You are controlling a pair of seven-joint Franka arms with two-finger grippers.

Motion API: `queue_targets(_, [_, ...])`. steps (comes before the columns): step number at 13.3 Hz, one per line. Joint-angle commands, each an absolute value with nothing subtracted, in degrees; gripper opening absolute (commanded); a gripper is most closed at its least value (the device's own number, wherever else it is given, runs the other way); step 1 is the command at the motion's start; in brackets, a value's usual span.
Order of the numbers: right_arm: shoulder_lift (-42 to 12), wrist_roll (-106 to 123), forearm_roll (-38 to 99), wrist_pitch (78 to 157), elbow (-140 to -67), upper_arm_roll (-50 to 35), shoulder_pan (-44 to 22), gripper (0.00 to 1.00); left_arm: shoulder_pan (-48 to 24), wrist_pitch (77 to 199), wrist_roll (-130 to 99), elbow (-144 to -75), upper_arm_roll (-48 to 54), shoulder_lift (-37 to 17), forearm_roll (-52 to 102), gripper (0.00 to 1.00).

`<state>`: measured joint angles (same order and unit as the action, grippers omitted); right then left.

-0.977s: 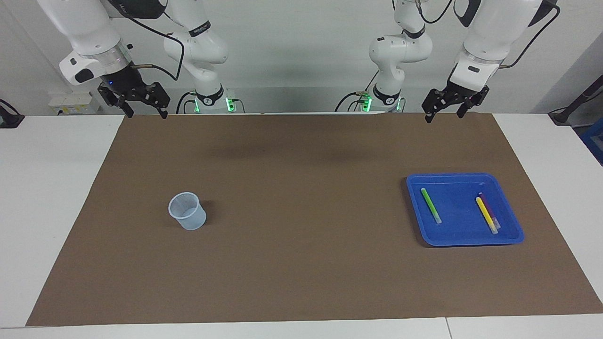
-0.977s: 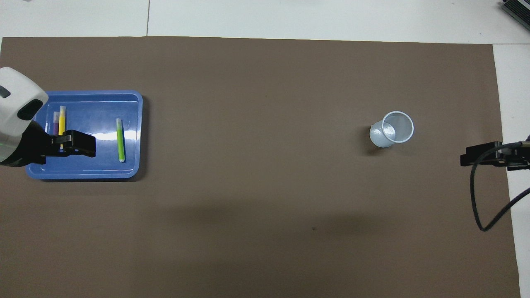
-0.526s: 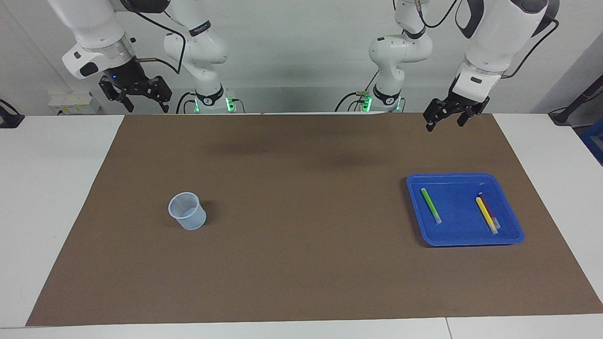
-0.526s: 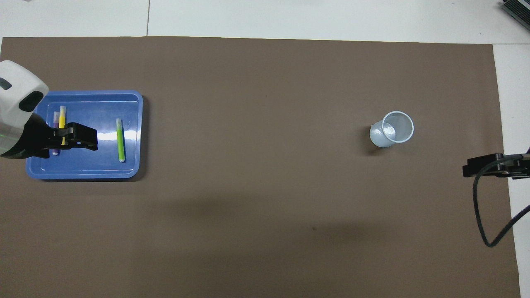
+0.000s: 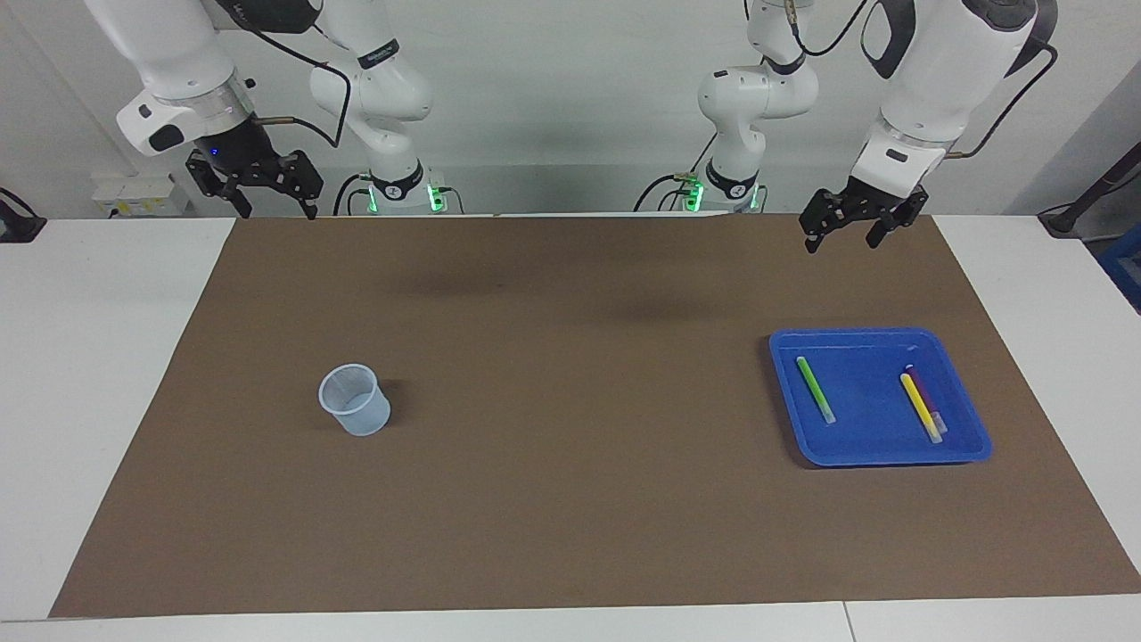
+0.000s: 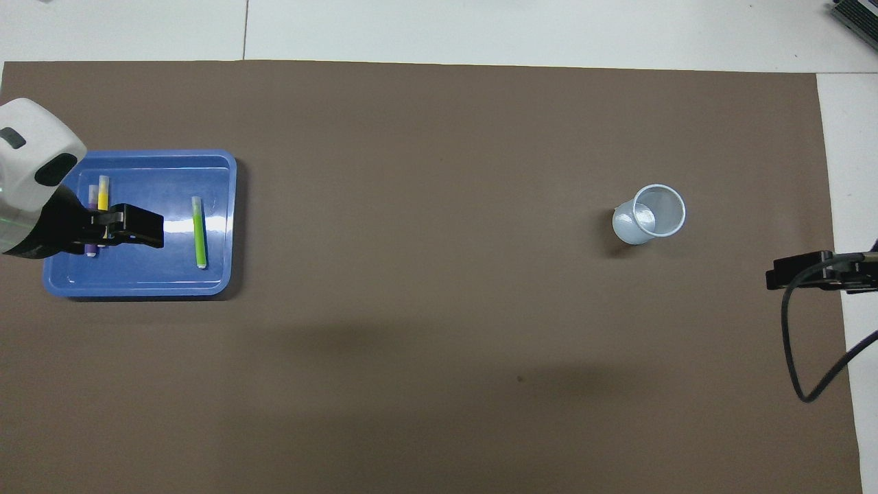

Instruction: Right arm passes pens to left for tray arrangement

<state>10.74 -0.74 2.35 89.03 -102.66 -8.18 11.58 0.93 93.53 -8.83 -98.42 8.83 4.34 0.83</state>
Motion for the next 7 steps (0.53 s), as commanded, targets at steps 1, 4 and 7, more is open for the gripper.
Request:
queue_targets(1, [12.2, 0.9, 1.2, 90.4, -104.5, -8.3, 12.0, 1.0, 0.1, 94.0, -7.9, -98.1, 7.9, 4.4, 1.5, 1.0])
queue_targets(4, [12.3, 0.9, 1.1, 89.9, -104.5, -8.3, 12.0, 1.0, 0.2, 94.1, -7.7, -97.8, 7.9, 4.5, 1.6, 1.0])
queue_targets(7, [12.2, 0.9, 1.1, 89.9, -104.3, -8.3, 12.0, 1.0, 0.2, 94.2, -7.5, -98.0, 7.9, 4.7, 1.8, 1.0])
